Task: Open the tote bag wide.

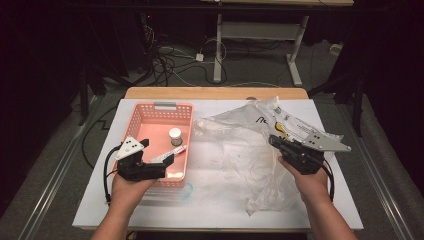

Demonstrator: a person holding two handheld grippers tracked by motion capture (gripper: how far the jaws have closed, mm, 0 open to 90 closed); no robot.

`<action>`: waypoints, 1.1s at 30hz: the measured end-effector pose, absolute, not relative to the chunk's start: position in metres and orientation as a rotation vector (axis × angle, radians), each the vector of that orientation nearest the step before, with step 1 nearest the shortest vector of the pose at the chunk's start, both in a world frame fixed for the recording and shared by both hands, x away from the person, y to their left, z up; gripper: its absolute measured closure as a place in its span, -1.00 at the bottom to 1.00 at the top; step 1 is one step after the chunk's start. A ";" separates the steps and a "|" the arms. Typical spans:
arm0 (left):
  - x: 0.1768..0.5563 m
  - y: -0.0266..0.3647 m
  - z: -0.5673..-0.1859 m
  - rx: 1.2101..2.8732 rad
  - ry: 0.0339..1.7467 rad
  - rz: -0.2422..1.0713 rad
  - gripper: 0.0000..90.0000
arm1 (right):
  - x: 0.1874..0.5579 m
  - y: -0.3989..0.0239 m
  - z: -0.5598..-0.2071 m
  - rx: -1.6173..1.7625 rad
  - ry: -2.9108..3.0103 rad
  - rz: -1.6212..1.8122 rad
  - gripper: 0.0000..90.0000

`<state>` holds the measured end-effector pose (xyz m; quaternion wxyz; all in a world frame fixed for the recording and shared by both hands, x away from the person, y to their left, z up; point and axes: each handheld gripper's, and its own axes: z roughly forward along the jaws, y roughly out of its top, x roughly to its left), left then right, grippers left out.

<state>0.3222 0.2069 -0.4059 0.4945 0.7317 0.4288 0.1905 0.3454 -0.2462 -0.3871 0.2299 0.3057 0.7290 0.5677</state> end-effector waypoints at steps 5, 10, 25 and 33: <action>0.336 0.206 -0.404 1.785 1.059 0.428 -1.00 | 0.346 -0.246 -0.388 0.840 2.012 1.552 1.00; 0.351 0.205 -0.403 1.803 1.063 0.419 -1.00 | 0.346 -0.246 -0.387 0.834 2.010 1.551 1.00; 0.382 0.201 -0.400 1.840 1.069 0.429 -1.00 | 0.350 -0.246 -0.387 0.831 2.008 1.561 1.00; 0.398 0.202 -0.411 1.889 1.108 0.391 -1.00 | 0.351 -0.247 -0.387 0.845 2.012 1.562 1.00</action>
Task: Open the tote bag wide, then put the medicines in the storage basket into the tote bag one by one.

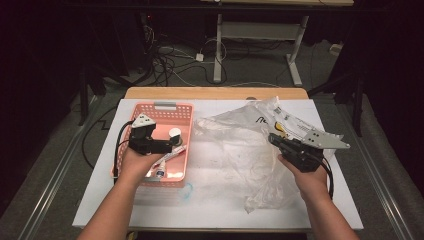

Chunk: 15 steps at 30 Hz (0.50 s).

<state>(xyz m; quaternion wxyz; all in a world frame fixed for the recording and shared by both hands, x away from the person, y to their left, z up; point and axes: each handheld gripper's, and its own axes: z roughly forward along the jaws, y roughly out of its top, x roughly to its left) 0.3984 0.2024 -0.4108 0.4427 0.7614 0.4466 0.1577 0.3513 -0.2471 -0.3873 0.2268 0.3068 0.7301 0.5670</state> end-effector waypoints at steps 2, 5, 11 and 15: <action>0.401 0.203 -0.412 1.898 1.114 0.386 -1.00 | 0.352 -0.247 -0.388 0.840 2.014 1.566 1.00; 0.404 0.204 -0.413 1.910 1.123 0.379 -1.00 | 0.354 -0.247 -0.388 0.844 2.012 1.569 1.00; 0.409 0.203 -0.414 1.958 1.137 0.364 -1.00 | 0.356 -0.247 -0.389 0.845 2.014 1.570 1.00; 0.412 0.199 -0.415 2.027 1.131 0.358 -1.00 | 0.356 -0.247 -0.389 0.849 2.018 1.573 1.00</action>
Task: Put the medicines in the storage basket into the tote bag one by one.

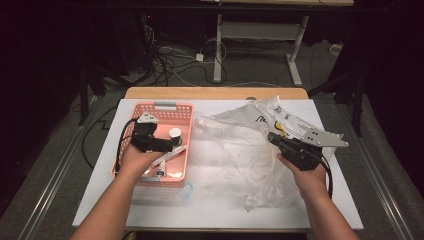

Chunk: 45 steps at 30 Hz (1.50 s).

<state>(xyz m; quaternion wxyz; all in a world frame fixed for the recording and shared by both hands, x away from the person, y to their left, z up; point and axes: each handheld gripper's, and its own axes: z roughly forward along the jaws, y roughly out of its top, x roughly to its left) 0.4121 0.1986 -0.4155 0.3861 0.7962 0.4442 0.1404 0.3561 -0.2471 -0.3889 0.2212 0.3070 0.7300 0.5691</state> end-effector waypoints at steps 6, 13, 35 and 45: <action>0.415 0.199 -0.417 2.096 1.165 0.306 -1.00 | 0.357 -0.248 -0.389 0.848 2.016 1.573 1.00; 0.417 0.195 -0.417 2.193 1.155 0.253 -0.81 | 0.356 -0.246 -0.389 0.823 2.028 1.574 1.00; 0.440 0.171 -0.452 2.544 1.134 0.069 -0.18 | 0.354 -0.241 -0.390 0.797 2.054 1.572 1.00; 0.445 0.169 -0.454 2.610 1.065 0.058 0.10 | 0.355 -0.241 -0.392 0.804 2.059 1.571 1.00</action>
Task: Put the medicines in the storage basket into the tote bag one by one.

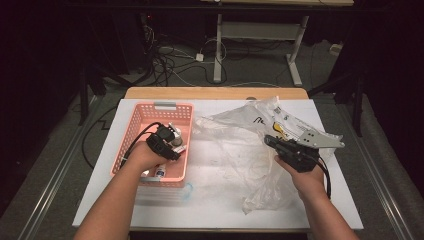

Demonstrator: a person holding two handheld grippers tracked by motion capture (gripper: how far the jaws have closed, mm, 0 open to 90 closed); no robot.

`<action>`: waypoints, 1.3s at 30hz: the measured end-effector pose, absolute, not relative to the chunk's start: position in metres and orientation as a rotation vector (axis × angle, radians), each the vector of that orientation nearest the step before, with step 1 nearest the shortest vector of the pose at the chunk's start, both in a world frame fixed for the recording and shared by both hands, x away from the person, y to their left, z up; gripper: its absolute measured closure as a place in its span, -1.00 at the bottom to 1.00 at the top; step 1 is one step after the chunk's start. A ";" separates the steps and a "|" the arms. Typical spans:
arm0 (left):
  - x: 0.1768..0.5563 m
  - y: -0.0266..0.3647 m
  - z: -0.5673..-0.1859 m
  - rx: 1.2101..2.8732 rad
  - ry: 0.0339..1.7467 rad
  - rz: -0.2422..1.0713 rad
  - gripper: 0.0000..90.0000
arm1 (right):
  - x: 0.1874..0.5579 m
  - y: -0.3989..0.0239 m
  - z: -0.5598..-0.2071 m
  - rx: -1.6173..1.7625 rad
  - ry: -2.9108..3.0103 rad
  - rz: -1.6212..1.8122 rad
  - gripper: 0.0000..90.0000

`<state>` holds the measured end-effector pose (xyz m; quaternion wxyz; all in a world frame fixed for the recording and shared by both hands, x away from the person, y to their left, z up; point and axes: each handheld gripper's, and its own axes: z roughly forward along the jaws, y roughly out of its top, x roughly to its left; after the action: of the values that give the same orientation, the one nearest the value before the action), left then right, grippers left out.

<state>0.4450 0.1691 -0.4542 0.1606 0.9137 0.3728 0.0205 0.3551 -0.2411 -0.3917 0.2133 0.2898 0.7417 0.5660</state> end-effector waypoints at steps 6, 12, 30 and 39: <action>0.445 0.170 -0.454 2.616 1.021 0.058 0.39 | 0.355 -0.242 -0.392 0.808 2.058 1.567 1.00; 0.443 0.169 -0.454 2.631 0.971 0.068 0.50 | 0.354 -0.244 -0.391 0.809 2.050 1.569 1.00; 0.436 0.171 -0.444 2.604 0.934 0.130 0.51 | 0.354 -0.247 -0.389 0.826 2.032 1.586 1.00; 0.427 0.176 -0.435 2.528 0.920 0.185 0.51 | 0.352 -0.249 -0.386 0.824 2.015 1.592 1.00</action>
<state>0.4273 0.1762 -0.4350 0.2206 0.9144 0.3327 0.0669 0.3521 -0.2488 -0.3860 0.2203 0.2981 0.7287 0.5758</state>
